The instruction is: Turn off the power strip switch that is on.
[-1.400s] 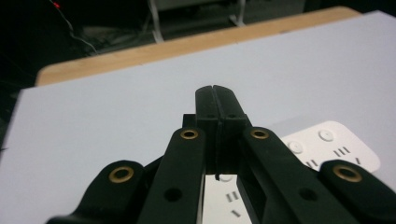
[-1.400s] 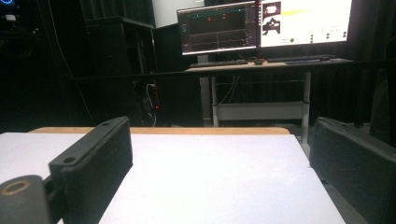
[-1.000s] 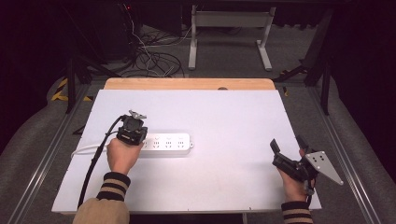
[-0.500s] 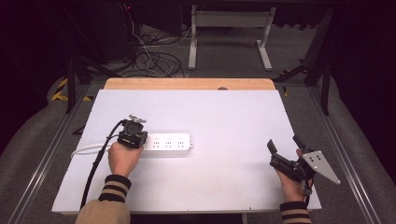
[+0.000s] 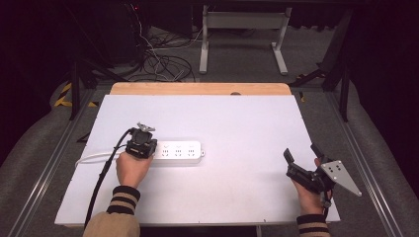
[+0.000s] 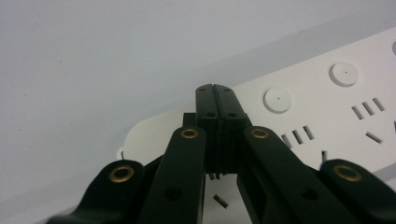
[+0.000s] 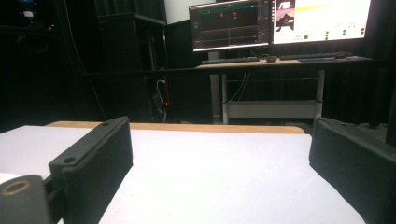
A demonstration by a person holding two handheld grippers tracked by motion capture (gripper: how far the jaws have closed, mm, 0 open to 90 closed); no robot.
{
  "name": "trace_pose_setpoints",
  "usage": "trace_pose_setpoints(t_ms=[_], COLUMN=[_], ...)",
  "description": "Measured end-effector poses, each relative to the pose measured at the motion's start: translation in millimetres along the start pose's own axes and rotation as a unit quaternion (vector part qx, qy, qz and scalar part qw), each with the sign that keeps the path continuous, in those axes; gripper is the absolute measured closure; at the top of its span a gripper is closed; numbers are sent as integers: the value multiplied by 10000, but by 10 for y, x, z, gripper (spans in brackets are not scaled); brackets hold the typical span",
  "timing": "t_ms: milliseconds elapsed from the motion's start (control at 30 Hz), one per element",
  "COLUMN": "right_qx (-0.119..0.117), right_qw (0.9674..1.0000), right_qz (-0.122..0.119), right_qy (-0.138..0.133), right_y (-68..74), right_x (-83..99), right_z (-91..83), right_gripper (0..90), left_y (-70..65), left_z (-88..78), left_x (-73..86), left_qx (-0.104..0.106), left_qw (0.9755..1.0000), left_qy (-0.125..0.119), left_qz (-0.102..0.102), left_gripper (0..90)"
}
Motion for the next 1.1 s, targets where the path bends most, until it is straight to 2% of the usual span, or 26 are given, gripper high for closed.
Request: trace_pose_setpoints(t_ms=[100, 200, 267, 333, 433, 500, 567, 700, 1100], right_qx=[9, 2, 11, 9, 9, 10, 8, -5, 13], right_qw=[10000, 10000, 10000, 10000, 10000, 10000, 10000, 10000, 10000], right_qz=[-22, -9, 0, -3, -7, -18, -3, -22, -26], right_qy=[-23, -30, -22, -20, -50, -65, -40, -51, -41], right_y=[-1, 1, 0, 1, 2, 2, 5, 8, -3], right_x=[-5, -9, -6, -6, -17, -22, -21, -21, -20], right_z=[-8, -14, -13, -14, -17, -17, -15, -10, -25], right_gripper=[68, 68, 68, 68, 68, 68, 68, 68, 68], left_y=[12, 61, 60, 81, 74, 53, 52, 54, 53], left_z=[0, -3, -2, 0, 5, 7, 5, 6, 4], left_x=[26, 41, 49, 43, 70, 75, 79, 78, 86], left_qx=[44, 235, 230, 292, 275, 182, 202, 183, 212], left_qw=[9999, 9995, 9995, 9992, 9991, 9995, 9993, 9995, 9994], left_qy=[-101, -131, -152, -122, -183, -235, -220, -245, -246], left_qz=[14, -186, -182, -261, -261, -136, -207, -110, -84], left_gripper=[900, 900, 900, 900, 900, 900, 900, 900, 900])
Point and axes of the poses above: each handheld gripper's, and its own axes: z roughly forward along the jaws, x roughly out of its underside, y roughly to its left, the point moved 1 cm from there along z, roughly forward along the jaws, and after that the axes turned 11 degrees about -z, right-handed, at the moved point
